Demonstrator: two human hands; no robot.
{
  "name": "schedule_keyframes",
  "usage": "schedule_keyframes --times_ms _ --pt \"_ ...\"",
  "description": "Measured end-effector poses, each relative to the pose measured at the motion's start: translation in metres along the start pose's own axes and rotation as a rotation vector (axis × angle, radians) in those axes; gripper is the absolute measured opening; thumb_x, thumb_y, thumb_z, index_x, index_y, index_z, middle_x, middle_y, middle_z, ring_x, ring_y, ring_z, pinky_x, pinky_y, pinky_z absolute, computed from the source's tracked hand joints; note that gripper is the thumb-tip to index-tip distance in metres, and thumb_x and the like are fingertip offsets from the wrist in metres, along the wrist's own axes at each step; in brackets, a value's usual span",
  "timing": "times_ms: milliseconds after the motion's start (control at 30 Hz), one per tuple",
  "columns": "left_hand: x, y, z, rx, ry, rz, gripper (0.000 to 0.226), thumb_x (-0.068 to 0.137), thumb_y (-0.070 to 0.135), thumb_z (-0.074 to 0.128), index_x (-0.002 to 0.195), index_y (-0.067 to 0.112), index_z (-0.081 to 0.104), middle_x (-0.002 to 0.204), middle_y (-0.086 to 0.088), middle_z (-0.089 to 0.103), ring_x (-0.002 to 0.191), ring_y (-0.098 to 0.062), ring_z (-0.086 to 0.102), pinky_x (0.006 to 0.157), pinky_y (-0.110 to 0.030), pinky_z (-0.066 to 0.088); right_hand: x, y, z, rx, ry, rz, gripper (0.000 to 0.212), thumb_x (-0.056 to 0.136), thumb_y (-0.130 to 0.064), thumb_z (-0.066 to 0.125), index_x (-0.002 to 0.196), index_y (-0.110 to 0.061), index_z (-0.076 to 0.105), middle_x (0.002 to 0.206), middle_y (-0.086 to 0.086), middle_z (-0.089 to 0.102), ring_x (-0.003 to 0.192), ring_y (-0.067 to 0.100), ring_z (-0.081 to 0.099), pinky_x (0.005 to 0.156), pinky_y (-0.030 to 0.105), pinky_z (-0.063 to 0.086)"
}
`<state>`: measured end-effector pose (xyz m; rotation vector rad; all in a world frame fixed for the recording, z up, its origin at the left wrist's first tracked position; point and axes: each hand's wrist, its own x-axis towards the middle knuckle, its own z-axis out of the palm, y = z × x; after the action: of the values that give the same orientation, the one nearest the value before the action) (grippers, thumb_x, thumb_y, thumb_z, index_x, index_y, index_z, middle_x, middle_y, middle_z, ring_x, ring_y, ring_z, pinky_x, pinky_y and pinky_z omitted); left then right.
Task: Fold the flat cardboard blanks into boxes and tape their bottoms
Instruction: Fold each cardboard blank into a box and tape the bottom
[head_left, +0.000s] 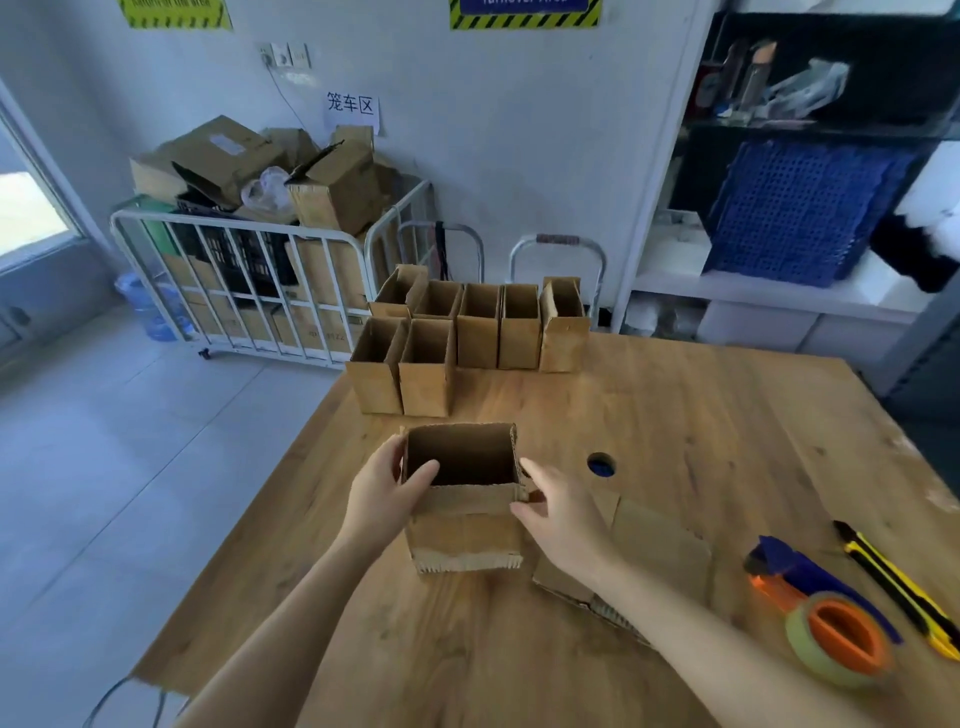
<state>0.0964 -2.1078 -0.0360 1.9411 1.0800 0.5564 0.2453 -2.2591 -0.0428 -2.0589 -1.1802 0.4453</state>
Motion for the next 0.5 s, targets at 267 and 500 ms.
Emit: schedule_keyframes --times_ms 267,500 --pt "-0.004 -0.018 0.001 0.097 -0.148 0.073 0.046 0.098 0.047 0.038 0.135 0.023 0.055 0.159 0.008 0.017 0.145 -0.015 0.018 0.114 -0.037 0.022 0.002 0.014 -0.003 -0.054 -0.076 -0.084 0.072 0.089 -0.03 0.065 0.15 -0.029 0.025 0.153 -0.016 0.028 0.141 0.0 0.023 0.113 0.02 0.02" --pt "0.002 -0.033 -0.009 0.188 -0.425 0.083 0.08 0.088 0.058 0.053 0.153 0.031 0.015 0.158 0.022 -0.01 0.142 -0.009 0.016 0.108 -0.03 0.031 0.006 0.019 0.002 -0.161 -0.27 -0.149 0.085 0.082 -0.034 0.073 0.15 -0.031 0.023 0.155 -0.022 0.016 0.139 -0.008 0.007 0.116 0.025 0.011"
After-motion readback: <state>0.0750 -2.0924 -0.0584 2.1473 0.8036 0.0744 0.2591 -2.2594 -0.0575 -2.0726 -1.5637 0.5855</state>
